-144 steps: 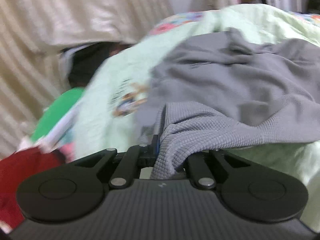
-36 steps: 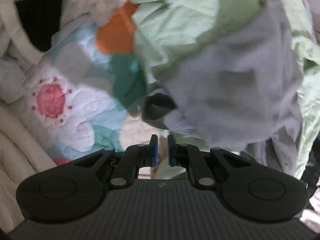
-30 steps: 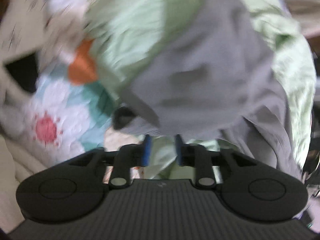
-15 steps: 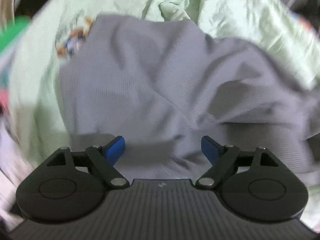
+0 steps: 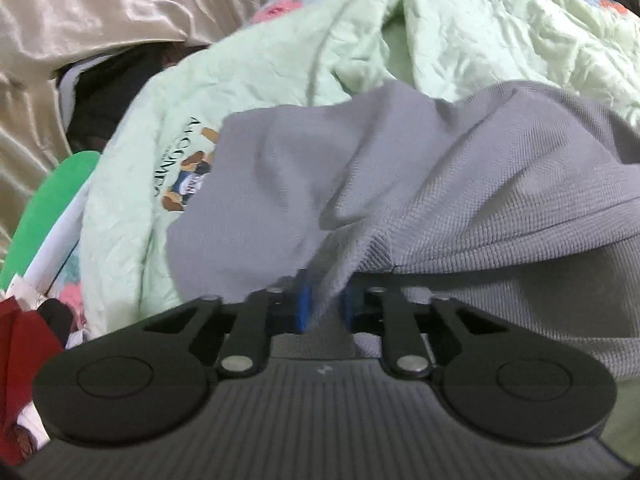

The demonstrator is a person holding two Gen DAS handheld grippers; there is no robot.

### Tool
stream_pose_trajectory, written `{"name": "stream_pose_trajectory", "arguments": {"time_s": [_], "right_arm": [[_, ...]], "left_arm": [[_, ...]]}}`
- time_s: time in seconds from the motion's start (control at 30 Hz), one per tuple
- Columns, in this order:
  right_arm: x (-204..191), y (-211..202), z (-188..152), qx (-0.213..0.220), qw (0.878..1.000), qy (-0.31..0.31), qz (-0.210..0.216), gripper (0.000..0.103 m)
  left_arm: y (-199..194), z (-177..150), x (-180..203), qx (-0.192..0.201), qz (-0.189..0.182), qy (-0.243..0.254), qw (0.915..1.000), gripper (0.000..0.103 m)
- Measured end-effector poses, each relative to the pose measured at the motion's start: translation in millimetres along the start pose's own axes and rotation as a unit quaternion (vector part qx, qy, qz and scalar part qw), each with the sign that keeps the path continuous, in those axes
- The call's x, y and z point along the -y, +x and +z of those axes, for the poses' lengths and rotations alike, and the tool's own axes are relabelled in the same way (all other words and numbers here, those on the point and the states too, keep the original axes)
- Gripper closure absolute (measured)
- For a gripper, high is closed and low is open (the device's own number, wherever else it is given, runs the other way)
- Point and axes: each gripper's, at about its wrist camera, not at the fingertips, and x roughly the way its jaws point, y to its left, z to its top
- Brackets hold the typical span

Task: Fold large clothes
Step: 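Lay the shirt on the quilt and open both grippers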

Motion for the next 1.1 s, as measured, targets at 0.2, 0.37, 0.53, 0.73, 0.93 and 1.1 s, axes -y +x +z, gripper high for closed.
{"name": "stream_pose_trajectory", "arguments": {"time_s": [0.2,0.37,0.53,0.73,0.93,1.1], "right_arm": [[6.1,-28.5,-0.4,0.002,0.996,0.020,0.083,0.096],[1.5,-37.6,-21.4,-0.045,0.995,-0.005,0.093,0.096],[0.6,-48.9,-38.2,-0.067,0.996,0.003,0.067,0.078],[6.4,-87.1,-45.8,-0.017,0.998,0.038,0.040,0.056],[0.0,-70.9,-59.9,-0.038,0.998,0.035,0.029,0.048],[-21.1,-40.5,-63.0,-0.075,0.996,-0.043,-0.018,0.089]], "left_arm": [[-85.4,-23.6,-28.2,0.045,0.083,-0.015,0.9954,0.096],[-28.6,-49.4,-32.4,-0.121,0.012,-0.023,0.9923,0.087],[-29.1,-37.3,-34.0,-0.158,0.013,-0.006,0.9873,0.062],[-92.5,-4.9,-28.4,-0.062,0.051,0.053,0.9953,0.017],[-80.5,-12.3,24.2,-0.062,0.039,0.136,0.9880,0.008],[-71.1,-9.8,51.2,-0.062,0.040,0.167,0.9832,0.008]]}}
